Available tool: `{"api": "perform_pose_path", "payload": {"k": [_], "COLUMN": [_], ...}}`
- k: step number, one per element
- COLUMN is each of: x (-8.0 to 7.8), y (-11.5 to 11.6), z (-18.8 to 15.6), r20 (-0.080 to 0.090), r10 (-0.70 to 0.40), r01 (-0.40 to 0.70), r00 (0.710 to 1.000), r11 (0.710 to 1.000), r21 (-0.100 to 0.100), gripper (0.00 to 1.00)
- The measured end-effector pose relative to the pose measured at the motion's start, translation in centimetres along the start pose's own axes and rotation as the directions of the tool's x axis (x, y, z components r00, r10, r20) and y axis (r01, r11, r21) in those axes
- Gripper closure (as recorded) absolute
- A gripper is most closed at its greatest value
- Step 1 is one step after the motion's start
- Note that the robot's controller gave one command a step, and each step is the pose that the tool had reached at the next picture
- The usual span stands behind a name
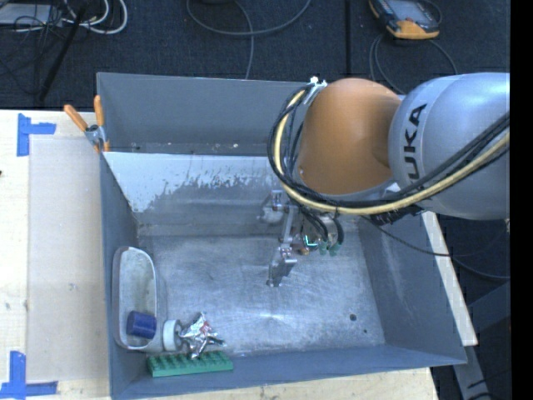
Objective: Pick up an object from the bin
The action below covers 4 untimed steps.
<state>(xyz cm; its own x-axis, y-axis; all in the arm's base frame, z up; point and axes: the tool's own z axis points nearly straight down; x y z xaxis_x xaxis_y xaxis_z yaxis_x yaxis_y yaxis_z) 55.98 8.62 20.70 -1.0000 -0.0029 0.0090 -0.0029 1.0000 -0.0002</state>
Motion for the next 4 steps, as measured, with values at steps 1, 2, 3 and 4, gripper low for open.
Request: {"api": "perform_pose_path", "payload": {"k": [1,2,3,4], "x": [6.8,7.4,0.1,2.3], "y": [3.9,8.7,8.3,10.1], "z": [4.1,12.9,13.5,12.8], "r20": [-0.001,0.036,0.008,0.008], "r10": [0.144,-0.033,0.097,-0.031], "r01": [-0.144,0.033,-0.097,0.031], "r00": [0.99,0.999,0.995,0.999], "r11": [0.99,0.999,0.995,0.999], "r21": [0.0,-0.005,-0.002,0.007], "gripper": [0.0,0.0,0.0,0.0]}}
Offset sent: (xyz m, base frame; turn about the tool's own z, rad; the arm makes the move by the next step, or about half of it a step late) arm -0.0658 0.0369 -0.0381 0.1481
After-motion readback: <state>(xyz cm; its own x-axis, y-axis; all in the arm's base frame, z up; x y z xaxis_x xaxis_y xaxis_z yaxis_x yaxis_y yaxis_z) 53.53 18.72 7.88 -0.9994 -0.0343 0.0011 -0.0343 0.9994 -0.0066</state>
